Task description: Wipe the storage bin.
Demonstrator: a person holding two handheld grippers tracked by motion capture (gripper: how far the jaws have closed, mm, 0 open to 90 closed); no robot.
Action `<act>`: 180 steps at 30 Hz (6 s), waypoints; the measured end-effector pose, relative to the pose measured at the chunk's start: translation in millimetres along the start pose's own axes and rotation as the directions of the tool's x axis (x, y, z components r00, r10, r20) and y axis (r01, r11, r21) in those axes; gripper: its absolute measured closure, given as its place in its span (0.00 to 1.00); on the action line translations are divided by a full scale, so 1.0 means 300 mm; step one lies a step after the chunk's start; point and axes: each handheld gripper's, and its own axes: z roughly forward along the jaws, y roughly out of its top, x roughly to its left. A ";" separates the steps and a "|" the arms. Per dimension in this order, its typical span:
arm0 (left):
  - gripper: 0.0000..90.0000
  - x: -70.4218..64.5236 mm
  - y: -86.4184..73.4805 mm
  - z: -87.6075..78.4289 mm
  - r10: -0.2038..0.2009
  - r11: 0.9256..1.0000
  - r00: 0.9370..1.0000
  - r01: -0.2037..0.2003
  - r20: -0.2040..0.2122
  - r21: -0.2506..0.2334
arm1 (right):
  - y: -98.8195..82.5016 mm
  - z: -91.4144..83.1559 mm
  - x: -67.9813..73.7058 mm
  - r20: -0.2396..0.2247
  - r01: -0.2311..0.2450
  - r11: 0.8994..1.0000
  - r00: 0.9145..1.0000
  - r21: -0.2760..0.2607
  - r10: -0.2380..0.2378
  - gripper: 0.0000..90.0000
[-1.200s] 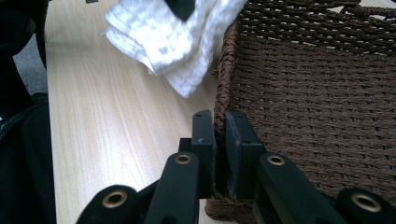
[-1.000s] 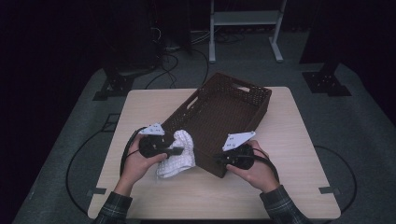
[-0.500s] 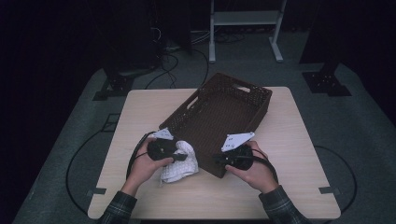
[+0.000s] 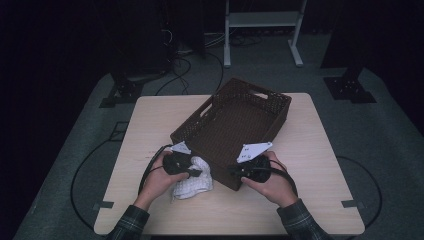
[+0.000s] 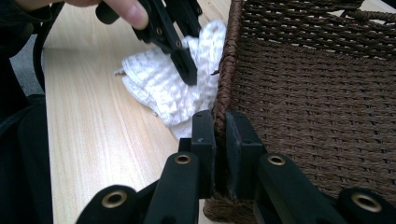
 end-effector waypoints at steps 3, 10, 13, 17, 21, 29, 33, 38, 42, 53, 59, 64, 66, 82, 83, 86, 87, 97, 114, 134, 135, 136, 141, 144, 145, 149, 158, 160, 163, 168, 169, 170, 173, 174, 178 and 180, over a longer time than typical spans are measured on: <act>0.79 0.002 -0.001 0.005 -0.013 1.000 1.000 0.013 0.005 0.000 | -0.001 0.000 -0.001 -0.001 0.001 1.000 1.000 -0.001 -0.001 0.91; 0.79 0.002 -0.011 0.042 0.010 0.998 1.000 -0.009 -0.014 0.064 | 0.000 0.000 -0.001 -0.002 -0.001 1.000 1.000 -0.001 0.001 0.91; 0.79 -0.012 -0.006 0.036 0.025 0.998 1.000 -0.024 -0.010 0.060 | -0.001 0.000 -0.001 -0.002 -0.003 1.000 1.000 -0.002 0.003 0.91; 0.79 -0.030 0.007 0.014 0.029 0.999 0.999 -0.030 0.020 0.019 | -0.002 0.000 -0.003 -0.005 0.001 1.000 1.000 -0.003 -0.001 0.91; 0.79 -0.042 0.020 -0.016 0.030 0.999 0.999 -0.029 0.031 -0.023 | -0.002 0.000 -0.003 -0.005 0.002 1.000 1.000 -0.004 -0.002 0.91; 0.79 -0.066 0.042 -0.076 0.045 0.996 0.998 -0.042 0.037 -0.083 | -0.002 0.000 -0.001 -0.001 0.006 1.000 1.000 -0.005 -0.006 0.91; 0.79 -0.075 0.051 -0.102 0.059 0.993 0.998 -0.056 0.030 -0.102 | -0.002 0.000 -0.002 -0.002 0.006 1.000 1.000 -0.005 -0.006 0.91; 0.79 -0.079 0.062 -0.152 0.057 0.982 0.997 -0.047 0.051 -0.184 | -0.002 0.001 -0.001 -0.002 0.004 1.000 1.000 -0.005 -0.004 0.91; 0.79 -0.089 0.075 -0.181 0.061 0.973 0.997 -0.047 0.055 -0.228 | -0.002 0.001 -0.001 -0.002 0.005 1.000 1.000 -0.004 -0.005 0.91; 0.80 -0.082 0.065 -0.102 0.045 0.986 0.996 -0.033 0.072 -0.164 | -0.002 0.001 0.000 0.001 0.005 1.000 1.000 -0.003 -0.005 0.91; 0.80 -0.080 0.054 -0.047 0.045 0.994 0.997 -0.039 0.058 -0.104 | -0.002 0.001 0.001 0.002 0.006 1.000 1.000 -0.003 -0.006 0.91; 0.80 -0.076 0.046 -0.029 0.045 0.995 0.998 -0.040 0.054 -0.086 | -0.002 0.001 0.000 0.000 0.005 1.000 1.000 -0.003 -0.005 0.91; 0.80 -0.074 0.040 -0.018 0.050 0.997 0.998 -0.047 0.050 -0.064 | -0.002 0.001 0.001 0.001 0.004 1.000 1.000 -0.003 -0.004 0.91; 0.79 -0.090 0.010 0.085 0.068 0.996 0.997 -0.069 0.033 0.048 | -0.003 0.001 -0.001 -0.003 0.003 1.000 1.000 -0.002 -0.003 0.91; 0.80 -0.092 0.012 0.081 0.067 0.997 0.997 -0.069 0.040 0.044 | -0.003 0.001 -0.001 -0.003 0.002 1.000 1.000 -0.002 -0.002 0.91; 0.80 -0.097 0.021 0.064 0.066 0.998 0.997 -0.067 0.050 0.017 | -0.003 0.001 -0.001 -0.003 0.006 1.000 1.000 -0.001 -0.006 0.91; 0.79 -0.100 0.025 0.054 0.068 0.998 0.996 -0.068 0.053 0.010 | -0.003 0.001 -0.002 -0.003 0.006 1.000 1.000 -0.002 -0.006 0.91; 0.80 -0.138 0.067 -0.042 0.104 0.989 0.990 -0.093 0.092 -0.112 | -0.003 0.001 -0.001 -0.003 0.005 1.000 1.000 -0.002 -0.005 0.91; 0.80 -0.160 0.097 -0.095 0.124 0.979 0.989 -0.108 0.084 -0.170 | 0.000 -0.034 -0.007 -0.007 0.009 1.000 1.000 -0.016 -0.009 0.89; 0.80 -0.205 0.112 -0.011 0.139 0.983 0.983 -0.122 0.123 -0.139 | -0.016 -0.040 -0.013 -0.032 -0.012 1.000 0.999 -0.020 0.012 0.93; 0.80 -0.206 0.111 -0.003 0.136 0.983 0.983 -0.118 0.127 -0.139 | -0.016 -0.041 -0.013 -0.031 -0.013 1.000 0.999 -0.020 0.012 0.93; 0.80 -0.206 0.110 0.002 0.139 0.984 0.982 -0.121 0.130 -0.134 | -0.017 -0.040 -0.013 -0.030 -0.010 1.000 0.999 -0.021 0.009 0.93; 0.80 -0.214 0.110 0.024 0.135 0.985 0.982 -0.118 0.135 -0.126 | -0.018 -0.040 -0.013 -0.031 -0.013 1.000 0.999 -0.022 0.012 0.93; 0.80 -0.215 0.109 0.033 0.139 0.985 0.981 -0.122 0.138 -0.122 | -0.018 -0.040 -0.015 -0.034 -0.013 1.000 0.999 -0.023 0.012 0.93; 0.80 -0.214 0.109 0.033 0.141 0.985 0.980 -0.125 0.138 -0.121 | -0.018 -0.040 -0.016 -0.035 -0.012 1.000 0.999 -0.024 0.012 0.93; 0.81 -0.214 0.106 0.037 0.143 0.985 0.980 -0.127 0.139 -0.119 | -0.019 -0.043 -0.017 -0.035 -0.014 1.000 0.999 -0.020 0.013 0.91; 0.81 -0.214 0.104 0.045 0.137 0.985 0.976 -0.116 0.170 -0.129 | -0.039 -0.074 -0.022 -0.029 -0.008 1.000 1.000 -0.026 0.008 0.82; 0.81 -0.209 0.102 0.040 0.137 0.985 0.975 -0.115 0.176 -0.127 | -0.044 -0.081 -0.023 -0.028 -0.003 1.000 1.000 -0.030 0.002 0.80; 0.81 -0.206 0.101 0.029 0.130 0.985 0.975 -0.106 0.179 -0.139 | -0.048 -0.090 -0.021 -0.028 0.006 0.999 1.000 -0.034 -0.007 0.78; 0.81 -0.190 0.094 0.013 0.121 0.987 0.981 -0.102 0.152 -0.126 | -0.050 -0.105 -0.027 -0.036 0.011 0.999 0.999 -0.047 -0.013 0.77; 0.81 -0.190 0.094 0.013 0.121 0.987 0.981 -0.102 0.152 -0.126 | -0.052 -0.112 -0.031 -0.036 0.004 0.999 0.999 -0.052 -0.006 0.77; 0.81 -0.197 0.096 0.023 0.129 0.986 0.980 -0.110 0.152 -0.122 | -0.054 -0.116 -0.036 -0.037 -0.003 0.998 0.999 -0.056 0.001 0.77; 0.81 -0.219 0.103 0.046 0.145 0.985 0.978 -0.129 0.150 -0.114 | -0.060 -0.117 -0.045 -0.035 -0.016 0.998 0.999 -0.055 0.014 0.88; 0.81 -0.223 0.105 0.051 0.148 0.985 0.978 -0.132 0.149 -0.110 | -0.062 -0.117 -0.047 -0.028 -0.017 0.998 0.999 -0.055 0.015 0.92; 0.81 -0.239 0.109 0.075 0.160 0.984 0.974 -0.146 0.157 -0.099 | -0.066 -0.117 -0.055 -0.033 -0.034 0.998 0.999 -0.057 0.032 0.96; 0.81 -0.251 0.109 0.094 0.169 0.984 0.973 -0.158 0.157 -0.082 | -0.065 -0.117 -0.055 -0.033 -0.034 0.998 0.999 -0.056 0.032 0.96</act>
